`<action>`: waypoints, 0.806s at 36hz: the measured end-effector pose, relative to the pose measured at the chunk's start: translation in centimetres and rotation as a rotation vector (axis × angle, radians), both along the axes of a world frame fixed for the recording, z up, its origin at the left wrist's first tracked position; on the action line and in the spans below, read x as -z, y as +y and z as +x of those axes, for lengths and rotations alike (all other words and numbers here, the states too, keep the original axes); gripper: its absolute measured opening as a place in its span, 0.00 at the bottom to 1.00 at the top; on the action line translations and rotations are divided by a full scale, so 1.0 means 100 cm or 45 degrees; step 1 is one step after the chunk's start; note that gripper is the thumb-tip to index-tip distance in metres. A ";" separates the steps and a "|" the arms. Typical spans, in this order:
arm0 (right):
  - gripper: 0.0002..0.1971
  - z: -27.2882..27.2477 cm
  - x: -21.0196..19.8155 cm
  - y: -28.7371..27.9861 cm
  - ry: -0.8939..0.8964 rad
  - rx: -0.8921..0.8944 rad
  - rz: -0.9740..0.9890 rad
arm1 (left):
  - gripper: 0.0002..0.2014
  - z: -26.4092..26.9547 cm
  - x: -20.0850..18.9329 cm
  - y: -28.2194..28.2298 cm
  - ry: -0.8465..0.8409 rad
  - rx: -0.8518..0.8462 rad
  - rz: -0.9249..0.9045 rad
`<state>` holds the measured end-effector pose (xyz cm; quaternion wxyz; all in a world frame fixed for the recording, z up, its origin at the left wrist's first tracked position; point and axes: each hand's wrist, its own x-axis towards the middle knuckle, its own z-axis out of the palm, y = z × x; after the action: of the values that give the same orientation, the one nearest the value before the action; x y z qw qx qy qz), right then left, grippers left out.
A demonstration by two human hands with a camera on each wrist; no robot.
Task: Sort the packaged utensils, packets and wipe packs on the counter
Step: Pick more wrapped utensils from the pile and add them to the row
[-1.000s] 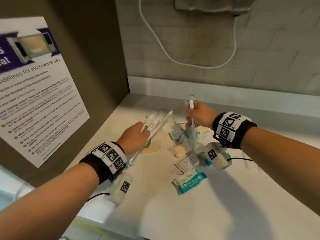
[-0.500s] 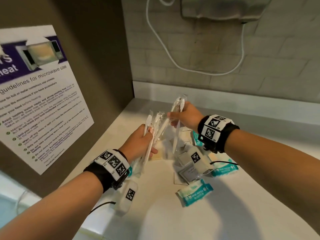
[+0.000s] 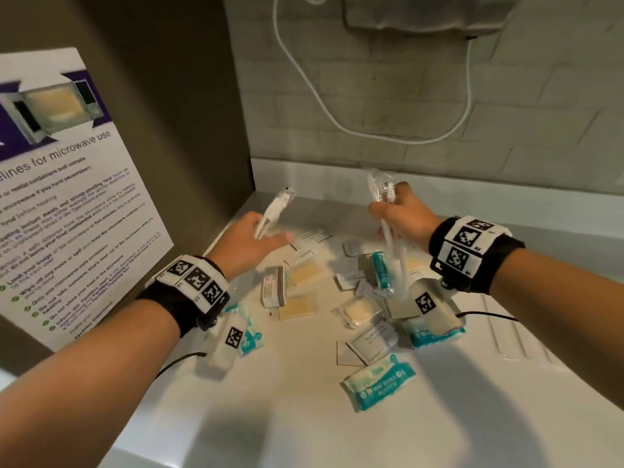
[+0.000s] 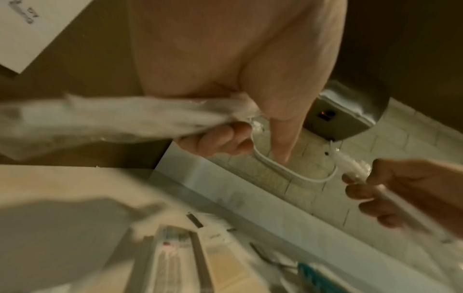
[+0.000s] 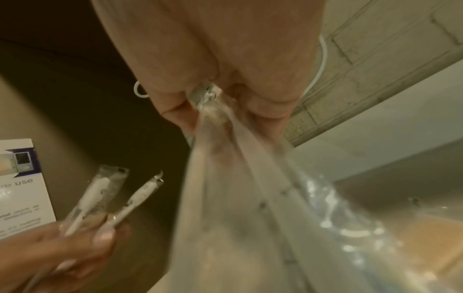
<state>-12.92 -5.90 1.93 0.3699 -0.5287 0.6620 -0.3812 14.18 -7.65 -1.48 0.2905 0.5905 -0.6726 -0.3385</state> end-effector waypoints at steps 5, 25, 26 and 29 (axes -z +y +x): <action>0.16 -0.018 0.006 0.011 0.209 -0.019 0.008 | 0.24 -0.029 0.012 0.013 -0.271 0.263 0.082; 0.06 -0.093 0.025 0.064 0.115 0.229 0.091 | 0.13 -0.114 0.049 0.001 -0.747 0.667 -0.038; 0.08 -0.093 0.028 0.065 0.107 0.217 0.113 | 0.10 -0.110 0.048 -0.002 -0.774 0.664 -0.040; 0.11 -0.090 0.033 0.067 0.095 0.184 0.164 | 0.07 -0.100 0.047 -0.011 -0.846 0.641 -0.003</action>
<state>-21.89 0.75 -1.37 0.3496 -0.4686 0.7348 -0.3438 4.23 -8.77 -6.22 -0.0334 0.4843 -0.8535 -0.1893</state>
